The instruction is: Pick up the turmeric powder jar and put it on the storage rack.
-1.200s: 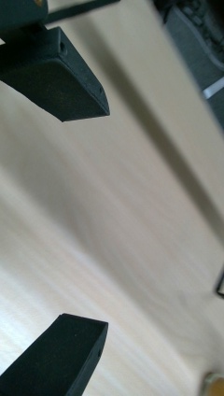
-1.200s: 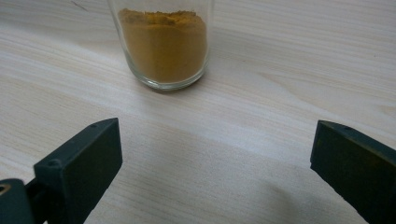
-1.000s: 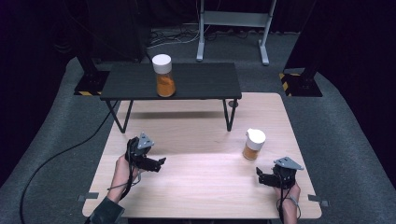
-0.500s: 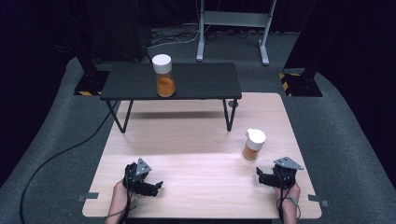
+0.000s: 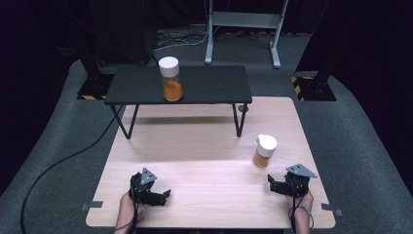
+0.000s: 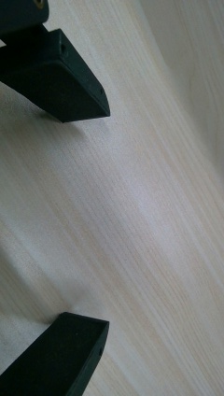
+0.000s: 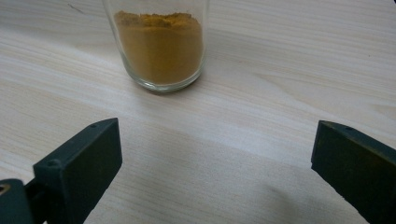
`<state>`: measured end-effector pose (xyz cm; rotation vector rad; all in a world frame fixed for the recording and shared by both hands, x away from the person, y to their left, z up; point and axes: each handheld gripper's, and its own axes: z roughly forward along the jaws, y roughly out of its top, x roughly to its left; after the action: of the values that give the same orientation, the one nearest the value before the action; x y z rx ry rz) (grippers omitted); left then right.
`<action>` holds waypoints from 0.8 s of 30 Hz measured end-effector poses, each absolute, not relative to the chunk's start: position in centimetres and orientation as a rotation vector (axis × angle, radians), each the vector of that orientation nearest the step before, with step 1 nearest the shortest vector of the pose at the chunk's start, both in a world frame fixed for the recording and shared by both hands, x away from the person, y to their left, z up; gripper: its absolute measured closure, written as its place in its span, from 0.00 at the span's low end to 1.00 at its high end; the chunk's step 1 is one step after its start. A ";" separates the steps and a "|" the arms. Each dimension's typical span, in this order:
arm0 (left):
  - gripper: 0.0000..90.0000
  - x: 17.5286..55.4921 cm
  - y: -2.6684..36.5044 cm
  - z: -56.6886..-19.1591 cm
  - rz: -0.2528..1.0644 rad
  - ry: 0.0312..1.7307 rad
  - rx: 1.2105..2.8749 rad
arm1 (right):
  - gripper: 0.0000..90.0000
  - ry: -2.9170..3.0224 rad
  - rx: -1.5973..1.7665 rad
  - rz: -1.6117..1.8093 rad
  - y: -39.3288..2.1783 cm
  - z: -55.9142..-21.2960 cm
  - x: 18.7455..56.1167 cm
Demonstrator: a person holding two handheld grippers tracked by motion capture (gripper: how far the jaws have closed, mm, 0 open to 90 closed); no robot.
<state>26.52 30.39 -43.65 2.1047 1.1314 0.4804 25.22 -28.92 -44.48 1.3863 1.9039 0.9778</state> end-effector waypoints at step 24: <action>0.02 26.3 30.0 -43.7 0.500 1.171 2.083 | 0.01 1.977 1.337 1.061 -28.6 -42.3 29.0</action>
<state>26.30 29.95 -43.68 2.0827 1.1706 0.4996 28.99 -28.57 -42.25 1.3369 1.9765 1.0613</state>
